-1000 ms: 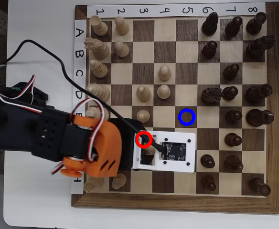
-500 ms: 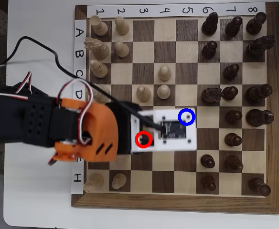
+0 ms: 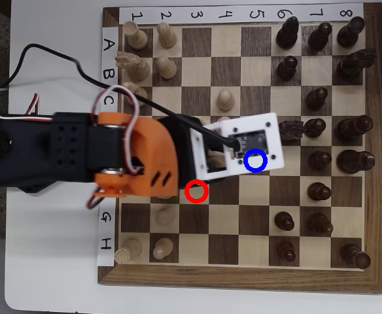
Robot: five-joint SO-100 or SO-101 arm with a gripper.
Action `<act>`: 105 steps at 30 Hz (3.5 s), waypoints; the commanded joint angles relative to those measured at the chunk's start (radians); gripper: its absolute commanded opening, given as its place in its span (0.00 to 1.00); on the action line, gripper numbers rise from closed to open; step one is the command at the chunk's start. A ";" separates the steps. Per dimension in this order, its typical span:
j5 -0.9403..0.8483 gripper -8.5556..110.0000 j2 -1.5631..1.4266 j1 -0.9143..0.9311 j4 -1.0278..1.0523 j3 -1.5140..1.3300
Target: Move the piece to destination
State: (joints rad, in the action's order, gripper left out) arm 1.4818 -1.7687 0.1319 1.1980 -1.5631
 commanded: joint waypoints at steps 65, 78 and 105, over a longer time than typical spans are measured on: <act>0.005 0.09 0.390 0.017 -0.296 0.138; -0.005 0.09 0.383 0.021 -0.270 0.132; -0.011 0.12 0.382 0.002 -0.232 0.120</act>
State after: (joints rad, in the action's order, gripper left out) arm 1.4788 -1.3668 0.1442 0.9633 -1.4772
